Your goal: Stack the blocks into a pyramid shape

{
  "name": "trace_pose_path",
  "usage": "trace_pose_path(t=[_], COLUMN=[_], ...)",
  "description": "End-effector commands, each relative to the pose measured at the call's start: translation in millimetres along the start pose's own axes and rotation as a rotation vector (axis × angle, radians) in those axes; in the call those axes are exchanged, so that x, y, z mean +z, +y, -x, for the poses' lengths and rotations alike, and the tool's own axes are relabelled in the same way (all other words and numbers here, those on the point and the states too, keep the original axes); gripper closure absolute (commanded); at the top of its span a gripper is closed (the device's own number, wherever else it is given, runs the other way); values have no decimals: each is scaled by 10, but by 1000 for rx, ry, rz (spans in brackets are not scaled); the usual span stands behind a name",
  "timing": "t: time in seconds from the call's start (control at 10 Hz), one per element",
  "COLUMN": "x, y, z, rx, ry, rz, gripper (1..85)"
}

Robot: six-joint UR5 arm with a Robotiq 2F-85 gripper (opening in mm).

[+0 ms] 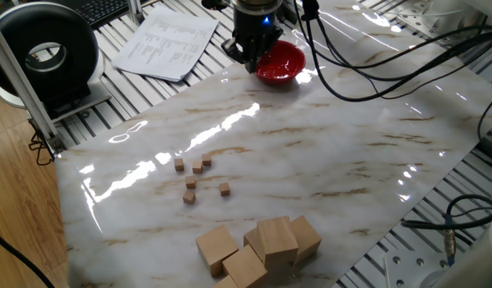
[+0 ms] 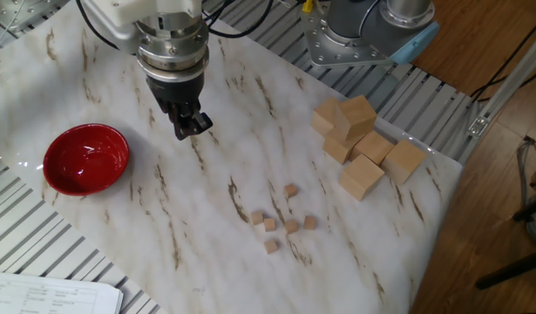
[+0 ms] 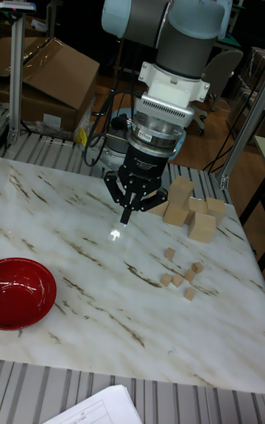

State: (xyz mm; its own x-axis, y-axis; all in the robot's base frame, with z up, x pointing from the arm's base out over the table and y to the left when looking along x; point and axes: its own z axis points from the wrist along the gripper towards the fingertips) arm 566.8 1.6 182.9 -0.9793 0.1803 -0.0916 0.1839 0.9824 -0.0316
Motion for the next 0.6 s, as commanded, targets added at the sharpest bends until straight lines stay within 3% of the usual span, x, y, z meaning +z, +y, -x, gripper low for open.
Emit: trace_pose_path(t=[0.0,0.2,0.3,0.4,0.5], x=[0,23,31,39,47], y=[17,15,11,38,137], z=[-51,-70,-131,-141,-167], rx=[13,45,50,40,50], ry=[20,30,54,60,72], rz=[5,1,-2,8,44], gripper=[847,847,847,847,847])
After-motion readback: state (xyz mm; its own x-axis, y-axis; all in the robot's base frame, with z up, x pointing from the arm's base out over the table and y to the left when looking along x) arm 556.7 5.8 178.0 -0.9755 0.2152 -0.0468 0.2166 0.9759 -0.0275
